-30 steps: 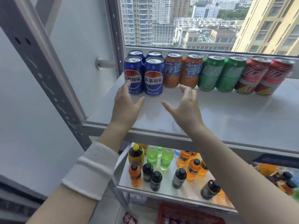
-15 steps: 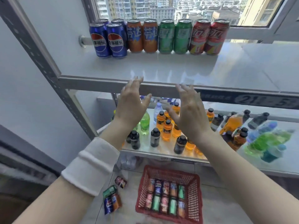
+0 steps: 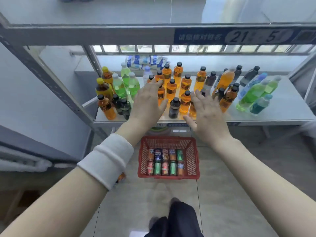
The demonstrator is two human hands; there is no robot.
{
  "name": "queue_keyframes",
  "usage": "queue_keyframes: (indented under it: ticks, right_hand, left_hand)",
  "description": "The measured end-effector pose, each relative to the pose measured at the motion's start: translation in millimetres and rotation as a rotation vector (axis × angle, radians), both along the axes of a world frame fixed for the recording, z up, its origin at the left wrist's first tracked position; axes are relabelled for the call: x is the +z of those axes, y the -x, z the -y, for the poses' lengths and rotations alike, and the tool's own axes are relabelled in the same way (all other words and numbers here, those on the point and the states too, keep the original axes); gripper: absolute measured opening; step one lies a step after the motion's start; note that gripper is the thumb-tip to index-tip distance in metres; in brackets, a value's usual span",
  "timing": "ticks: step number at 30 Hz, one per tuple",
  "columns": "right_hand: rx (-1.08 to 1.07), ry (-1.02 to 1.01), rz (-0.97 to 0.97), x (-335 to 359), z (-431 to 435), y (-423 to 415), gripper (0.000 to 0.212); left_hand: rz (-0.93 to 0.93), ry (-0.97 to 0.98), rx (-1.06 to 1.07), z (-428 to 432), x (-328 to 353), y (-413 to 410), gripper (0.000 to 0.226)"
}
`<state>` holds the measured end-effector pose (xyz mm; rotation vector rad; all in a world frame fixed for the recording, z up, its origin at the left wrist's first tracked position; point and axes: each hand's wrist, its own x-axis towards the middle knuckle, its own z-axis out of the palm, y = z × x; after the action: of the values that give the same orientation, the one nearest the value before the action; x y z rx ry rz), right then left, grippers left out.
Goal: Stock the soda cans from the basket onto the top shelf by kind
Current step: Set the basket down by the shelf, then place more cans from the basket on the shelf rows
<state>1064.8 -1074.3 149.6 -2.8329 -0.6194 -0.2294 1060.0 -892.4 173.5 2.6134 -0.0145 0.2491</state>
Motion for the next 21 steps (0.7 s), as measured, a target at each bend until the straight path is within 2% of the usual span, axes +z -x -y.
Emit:
queue_keyframes:
  ticks: [9, 16, 21]
  right_hand:
    - [-0.087, 0.094, -0.233, -104, 28, 48, 0.07]
    - [-0.152, 0.068, -0.633, -205, 30, 48, 0.075]
    - [-0.29, -0.059, -0.89, -285, 27, 42, 0.08]
  left_hand:
    - [-0.29, 0.033, -0.033, 6, -111, 29, 0.057]
    - [-0.562, 0.097, 0.09, -8, -221, 45, 0.057]
    - [-0.76, 0.172, 0.14, -18, -309, 57, 0.057]
